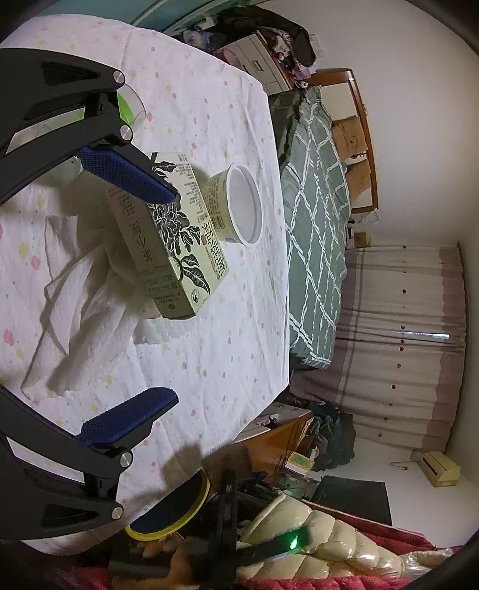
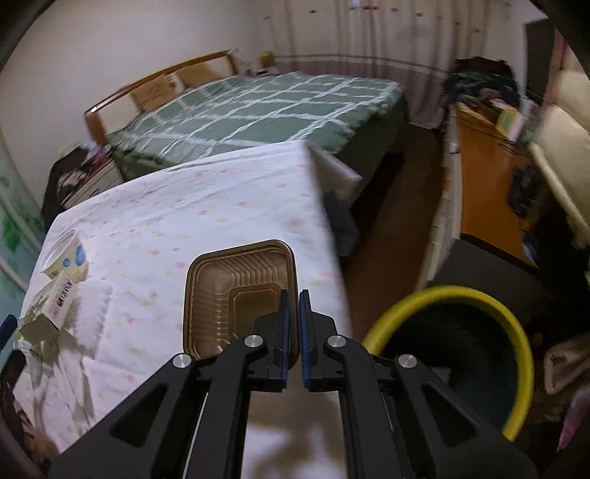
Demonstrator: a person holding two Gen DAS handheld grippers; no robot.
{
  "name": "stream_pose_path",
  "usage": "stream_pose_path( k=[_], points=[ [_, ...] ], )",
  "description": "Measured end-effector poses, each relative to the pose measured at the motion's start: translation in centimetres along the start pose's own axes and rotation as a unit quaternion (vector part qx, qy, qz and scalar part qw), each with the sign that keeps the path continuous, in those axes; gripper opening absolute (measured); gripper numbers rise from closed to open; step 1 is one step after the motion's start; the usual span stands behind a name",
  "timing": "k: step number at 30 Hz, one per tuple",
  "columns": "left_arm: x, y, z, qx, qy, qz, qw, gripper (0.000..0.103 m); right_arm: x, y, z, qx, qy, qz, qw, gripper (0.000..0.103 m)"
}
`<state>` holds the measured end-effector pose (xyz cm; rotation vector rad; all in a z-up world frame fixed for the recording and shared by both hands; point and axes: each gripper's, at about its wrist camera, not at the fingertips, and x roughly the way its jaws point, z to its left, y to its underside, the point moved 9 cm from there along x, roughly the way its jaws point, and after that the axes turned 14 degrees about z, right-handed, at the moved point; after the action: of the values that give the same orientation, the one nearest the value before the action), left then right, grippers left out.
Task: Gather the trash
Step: 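Carry the brown tray into the yellow bin and open the right gripper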
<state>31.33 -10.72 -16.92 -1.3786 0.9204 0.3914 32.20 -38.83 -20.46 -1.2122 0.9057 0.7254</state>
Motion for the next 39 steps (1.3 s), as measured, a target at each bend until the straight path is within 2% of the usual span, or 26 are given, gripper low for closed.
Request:
stream_pose_path(
  k=[4, 8, 14, 16, 18, 19, 22, 31, 35, 39],
  points=[
    [-0.1, 0.1, -0.3, 0.003, 0.001, 0.000, 1.0000, 0.098, -1.2, 2.4, -5.2, 0.049, 0.033, -0.007, 0.998, 0.005],
    [-0.1, 0.2, -0.5, 0.003, 0.000, 0.001, 1.0000, 0.098, -0.6, 5.1, -9.9, 0.093, 0.052, 0.010, 0.994, 0.005],
    [-0.2, 0.2, -0.6, 0.006, -0.002, 0.002, 1.0000, 0.098, 1.1, 7.3, -13.1, 0.122, 0.058, 0.031, 0.990, 0.006],
    [-0.2, 0.3, -0.7, 0.006, -0.001, 0.003, 1.0000, 0.098, 1.4, 7.5, -13.5, 0.129, 0.063, 0.031, 0.989, 0.012],
    [-0.2, 0.3, -0.7, 0.007, 0.000, 0.002, 1.0000, 0.098, 1.2, 7.9, -13.8, 0.136, 0.066, 0.024, 0.988, 0.032],
    [-0.3, 0.3, -0.8, 0.007, 0.001, 0.000, 1.0000, 0.098, 1.2, 7.9, -13.9, 0.137, 0.068, 0.022, 0.988, 0.035],
    [-0.5, 0.3, -0.9, 0.008, 0.003, -0.002, 1.0000, 0.098, 1.1, 8.1, -14.1, 0.145, 0.070, 0.017, 0.987, 0.037],
    [-1.0, 0.2, -0.2, 0.003, 0.000, -0.006, 1.0000, 0.098, 0.3, 8.7, -12.1, 0.145, 0.027, 0.005, 0.989, 0.038],
    [-2.4, 1.0, 1.3, -0.008, -0.010, -0.005, 0.9999, 0.098, -0.5, 8.9, -11.3, 0.137, 0.012, -0.004, 0.991, 0.039],
    [-5.0, 3.3, 4.0, -0.027, -0.018, 0.006, 0.9994, 0.098, -1.3, 9.0, -11.4, 0.137, 0.000, -0.015, 0.990, 0.042]
  ],
)
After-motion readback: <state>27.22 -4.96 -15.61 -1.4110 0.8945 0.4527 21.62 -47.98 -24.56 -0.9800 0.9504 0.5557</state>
